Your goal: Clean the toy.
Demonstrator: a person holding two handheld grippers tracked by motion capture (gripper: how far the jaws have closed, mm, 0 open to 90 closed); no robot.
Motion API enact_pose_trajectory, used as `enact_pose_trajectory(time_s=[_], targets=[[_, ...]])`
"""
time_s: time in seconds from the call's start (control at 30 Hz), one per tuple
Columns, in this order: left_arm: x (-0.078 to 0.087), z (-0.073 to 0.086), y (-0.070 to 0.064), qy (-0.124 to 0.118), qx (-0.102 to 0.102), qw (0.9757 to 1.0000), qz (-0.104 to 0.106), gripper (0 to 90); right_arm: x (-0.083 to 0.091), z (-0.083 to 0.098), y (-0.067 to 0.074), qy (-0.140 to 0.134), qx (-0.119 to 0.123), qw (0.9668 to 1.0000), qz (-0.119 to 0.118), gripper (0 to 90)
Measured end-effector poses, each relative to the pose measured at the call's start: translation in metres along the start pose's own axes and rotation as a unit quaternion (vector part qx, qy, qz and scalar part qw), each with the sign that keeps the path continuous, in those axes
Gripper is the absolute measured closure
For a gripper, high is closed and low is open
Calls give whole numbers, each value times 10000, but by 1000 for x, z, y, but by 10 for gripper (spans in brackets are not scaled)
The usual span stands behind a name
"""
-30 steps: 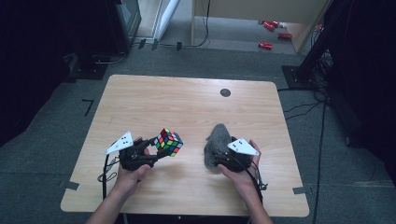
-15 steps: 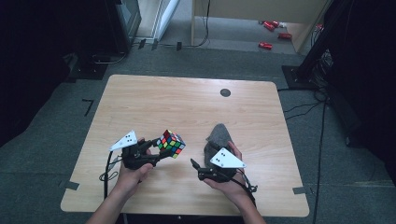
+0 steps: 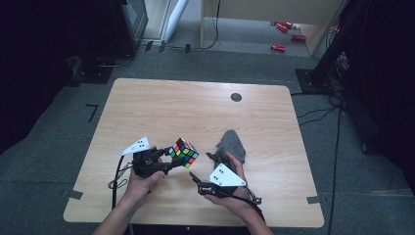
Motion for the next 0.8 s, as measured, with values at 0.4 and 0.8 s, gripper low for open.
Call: enact_pose_trajectory(time_s=[0.4,0.8], targets=[[-11,6,-8,225,299,9992,139,342,-6,0,4,-63,434,9986,307,218],[-15,10,-11,383,442,9979,269,341,-8,0,7,-147,875,9945,549,323]])
Point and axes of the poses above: each handheld gripper's, and its own axes: x roughly backward along the jaws, z roughly out of its underside, y roughly to its left, the point moved 7 cm from there along -x, roughly forward along the jaws, and after that the axes turned 13 degrees about x, right-handed, at the moved point
